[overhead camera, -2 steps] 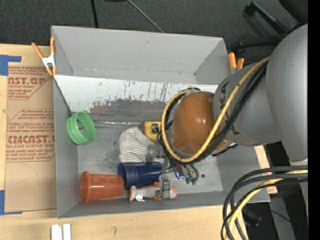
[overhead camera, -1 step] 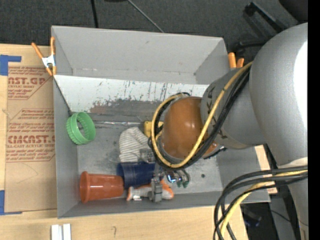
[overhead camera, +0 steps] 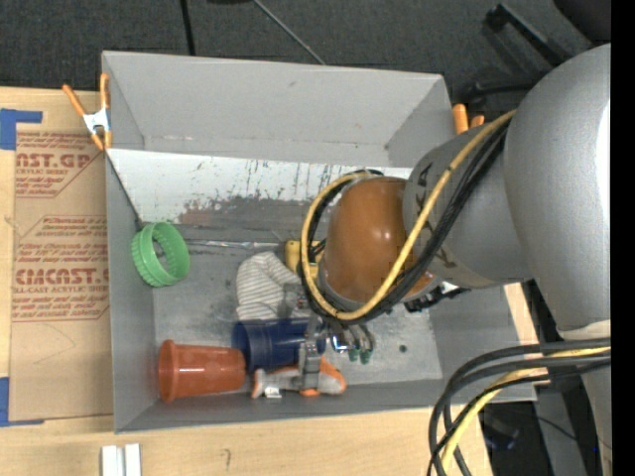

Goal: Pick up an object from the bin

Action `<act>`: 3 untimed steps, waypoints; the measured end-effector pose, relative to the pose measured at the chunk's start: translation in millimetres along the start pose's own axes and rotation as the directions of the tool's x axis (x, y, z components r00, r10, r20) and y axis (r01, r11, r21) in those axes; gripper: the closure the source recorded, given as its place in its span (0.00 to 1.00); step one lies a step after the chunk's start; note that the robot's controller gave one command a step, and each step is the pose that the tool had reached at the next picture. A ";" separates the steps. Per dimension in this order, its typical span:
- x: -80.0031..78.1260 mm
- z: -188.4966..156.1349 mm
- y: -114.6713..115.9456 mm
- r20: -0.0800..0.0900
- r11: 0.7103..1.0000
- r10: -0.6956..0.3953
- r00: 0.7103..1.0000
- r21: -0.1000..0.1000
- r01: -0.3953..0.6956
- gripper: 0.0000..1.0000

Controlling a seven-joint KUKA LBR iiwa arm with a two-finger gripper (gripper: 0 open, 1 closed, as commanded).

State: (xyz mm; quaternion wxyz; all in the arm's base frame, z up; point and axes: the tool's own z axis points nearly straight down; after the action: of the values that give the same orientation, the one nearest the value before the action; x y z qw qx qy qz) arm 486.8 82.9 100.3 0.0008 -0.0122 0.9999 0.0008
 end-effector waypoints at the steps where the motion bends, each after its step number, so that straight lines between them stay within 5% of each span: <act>1: 3.0 24.7 6.5 -0.002 0.994 -0.106 0.994 0.002 0.106 0.00; 2: -2.9 28.5 4.3 -0.002 0.998 0.059 0.998 -0.001 -0.059 1.00; 3: -2.9 28.5 4.3 -0.002 0.998 0.059 0.998 -0.001 -0.059 1.00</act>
Offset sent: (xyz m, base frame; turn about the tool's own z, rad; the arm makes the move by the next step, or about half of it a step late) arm 0.0023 0.0026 -0.0303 0.0613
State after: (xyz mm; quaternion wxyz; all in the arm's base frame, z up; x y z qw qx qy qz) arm 489.6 87.4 71.8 -0.0004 0.0175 0.9998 0.0013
